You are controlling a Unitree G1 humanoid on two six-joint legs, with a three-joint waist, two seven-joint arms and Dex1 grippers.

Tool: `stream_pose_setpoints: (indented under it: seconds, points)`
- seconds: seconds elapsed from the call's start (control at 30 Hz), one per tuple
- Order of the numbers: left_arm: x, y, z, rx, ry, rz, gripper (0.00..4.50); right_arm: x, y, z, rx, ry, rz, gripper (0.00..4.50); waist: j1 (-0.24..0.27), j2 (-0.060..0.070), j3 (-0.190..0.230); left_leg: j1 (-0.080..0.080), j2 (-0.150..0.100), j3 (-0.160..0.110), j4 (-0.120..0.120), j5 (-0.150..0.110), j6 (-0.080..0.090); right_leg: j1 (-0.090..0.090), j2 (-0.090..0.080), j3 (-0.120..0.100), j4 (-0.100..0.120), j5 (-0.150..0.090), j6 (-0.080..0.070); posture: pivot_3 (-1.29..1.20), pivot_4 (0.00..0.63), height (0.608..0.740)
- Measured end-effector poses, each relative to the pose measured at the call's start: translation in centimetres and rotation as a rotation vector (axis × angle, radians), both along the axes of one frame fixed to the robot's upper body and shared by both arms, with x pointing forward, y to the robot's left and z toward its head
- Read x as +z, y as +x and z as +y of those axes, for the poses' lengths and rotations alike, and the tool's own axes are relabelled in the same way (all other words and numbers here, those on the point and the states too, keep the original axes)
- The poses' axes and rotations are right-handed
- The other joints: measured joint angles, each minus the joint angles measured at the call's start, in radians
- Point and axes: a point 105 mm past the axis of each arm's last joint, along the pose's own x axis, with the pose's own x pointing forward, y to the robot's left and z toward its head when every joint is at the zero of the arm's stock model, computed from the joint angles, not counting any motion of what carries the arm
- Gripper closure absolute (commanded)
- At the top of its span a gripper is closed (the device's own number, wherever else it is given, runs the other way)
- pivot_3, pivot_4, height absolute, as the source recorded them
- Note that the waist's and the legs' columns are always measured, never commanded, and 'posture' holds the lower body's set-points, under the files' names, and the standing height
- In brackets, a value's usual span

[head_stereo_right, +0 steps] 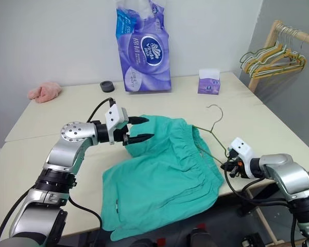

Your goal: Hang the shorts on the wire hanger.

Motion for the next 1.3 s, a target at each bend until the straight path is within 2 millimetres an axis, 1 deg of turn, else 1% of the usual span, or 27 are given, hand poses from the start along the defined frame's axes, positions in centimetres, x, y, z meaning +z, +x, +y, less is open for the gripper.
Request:
stream_pose_setpoints:
  seconds: [0.07, 0.17, 0.3, 0.37, 0.4, 0.43, 0.53, 0.67, 0.83, 1.03, 1.07, 1.1, 1.3]
  points:
    - [0.2, 0.1, 0.2, 0.003, -0.015, 0.02, 0.83, 0.8, -0.1, 0.6, 0.031, -0.005, -0.03, 4.5, 0.0, 0.0, 0.0, -0.001, 0.0, 0.0, 0.0, 0.0, 0.0, -0.001, 0.0, 0.0, 0.0, 0.0, 0.0, -0.11, 0.013, 0.74]
    - [1.4, 0.7, 0.6, 0.005, -0.028, 0.009, 0.02, 2.5, 0.1, 1.8, 0.086, -0.013, -0.096, 4.5, -0.001, 0.0, 0.0, -0.003, 0.0, -0.001, 0.001, 0.0, 0.0, -0.002, 0.0, -0.001, 0.0, 0.0, 0.0, -0.11, 0.013, 0.74]
    - [4.1, 1.8, 0.6, 0.009, -0.051, -0.055, 0.02, 3.3, -0.2, 2.9, 0.142, -0.028, -0.14, 4.5, -0.001, -0.001, -0.001, -0.004, 0.0, -0.001, 0.001, 0.0, 0.0, -0.003, 0.0, -0.001, 0.0, 0.0, 0.0, -0.11, 0.013, 0.74]
    - [5.0, 1.8, 0.6, -0.02, -0.034, -0.087, 0.02, 3.4, -0.4, 3.7, 0.184, -0.05, -0.158, 4.5, -0.001, 0.0, -0.001, -0.004, -0.001, -0.001, 0.001, 0.0, 0.0, -0.003, -0.001, -0.001, 0.0, 0.0, 0.0, -0.11, 0.012, 0.74]
    - [5.1, 1.6, 0.5, -0.053, -0.002, -0.092, 0.02, 3.5, -0.5, 4.1, 0.209, -0.063, -0.172, 4.5, -0.001, 0.0, -0.001, -0.005, -0.001, -0.001, 0.001, 0.0, 0.0, -0.004, -0.001, -0.001, 0.0, 0.0, 0.0, -0.11, 0.012, 0.74]
    - [5.0, 1.4, 0.5, -0.074, 0.021, -0.093, 0.02, 3.6, -0.5, 4.3, 0.224, -0.068, -0.181, 4.5, -0.002, 0.0, -0.001, -0.005, -0.001, -0.001, 0.001, 0.0, 0.0, -0.004, -0.001, -0.001, 0.0, 0.0, 0.0, -0.11, 0.012, 0.74]
    - [3.7, 0.1, 0.3, -0.191, 0.133, -0.031, 0.02, 3.9, -0.9, 5.1, 0.294, -0.117, -0.221, 4.5, -0.005, 0.0, -0.001, -0.006, -0.001, -0.001, 0.001, 0.0, 0.0, -0.005, -0.001, -0.001, 0.001, 0.0, 0.0, -0.11, 0.012, 0.74]
    - [2.5, -1.1, -0.2, -0.297, 0.217, 0.02, 0.02, 4.3, -1.3, 6.0, 0.36, -0.148, -0.263, 4.5, -0.005, 0.0, -0.001, -0.007, -0.001, -0.001, 0.001, 0.0, 0.0, -0.006, -0.001, -0.001, 0.001, 0.0, 0.0, -0.12, 0.014, 0.74]
    - [1.1, -1.6, -0.9, -0.365, 0.285, 0.042, 0.02, 5.1, -1.6, 6.8, 0.429, -0.185, -0.319, 4.5, -0.005, 0.0, -0.001, -0.007, -0.001, 0.0, 0.002, 0.0, 0.0, -0.006, -0.001, -0.001, 0.001, 0.0, 0.0, -0.13, 0.017, 0.74]
    - [-1.2, -2.2, -0.7, -0.408, 0.337, 0.103, 0.02, 5.6, -1.7, 7.0, 0.454, -0.201, -0.346, 4.5, -0.007, 0.0, -0.001, -0.007, -0.001, -0.001, 0.002, 0.0, 0.0, -0.006, 0.0, -0.001, 0.001, 0.0, 0.0, -0.14, 0.018, 0.74]
    - [-1.4, -2.2, -0.7, -0.406, 0.334, 0.111, 0.4, 5.6, -1.8, 7.1, 0.456, -0.2, -0.347, 4.5, -0.007, 0.0, -0.001, -0.007, -0.001, -0.001, 0.002, 0.0, 0.0, -0.006, 0.0, -0.001, 0.001, 0.0, 0.0, -0.14, 0.018, 0.74]
    - [-1.5, -2.1, -0.7, -0.407, 0.331, 0.114, 0.57, 5.7, -1.8, 7.1, 0.457, -0.201, -0.347, 4.5, -0.007, 0.0, -0.001, -0.007, -0.001, -0.001, 0.002, 0.0, 0.0, -0.006, 0.0, -0.001, 0.001, 0.0, 0.0, -0.14, 0.018, 0.74]
    - [-2.1, -2.1, -0.6, -0.411, 0.321, 0.151, 2.36, 5.7, -1.9, 7.3, 0.46, -0.2, -0.348, 4.5, -0.008, 0.0, -0.001, -0.007, -0.001, -0.001, 0.002, 0.0, 0.0, -0.006, 0.0, -0.001, 0.001, 0.0, 0.0, -0.14, 0.018, 0.74]
